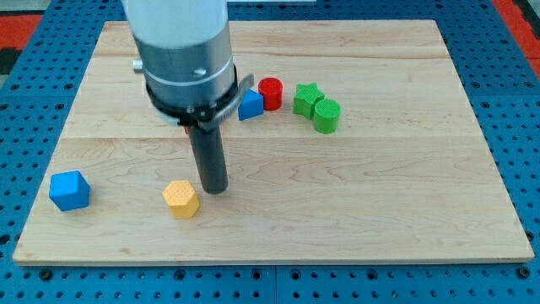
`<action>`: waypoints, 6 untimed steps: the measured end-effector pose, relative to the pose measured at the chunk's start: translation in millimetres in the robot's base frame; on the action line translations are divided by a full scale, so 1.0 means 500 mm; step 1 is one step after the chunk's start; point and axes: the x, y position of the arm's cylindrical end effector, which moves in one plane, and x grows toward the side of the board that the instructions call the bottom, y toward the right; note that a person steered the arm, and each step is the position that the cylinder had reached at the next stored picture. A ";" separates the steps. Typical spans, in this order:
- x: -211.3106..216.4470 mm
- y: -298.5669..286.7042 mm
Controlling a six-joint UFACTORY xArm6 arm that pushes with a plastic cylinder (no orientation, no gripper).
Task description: Move the yellow hexagon closer to the blue cube
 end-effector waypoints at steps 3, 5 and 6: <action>0.021 -0.156; 0.018 -0.192; -0.036 -0.047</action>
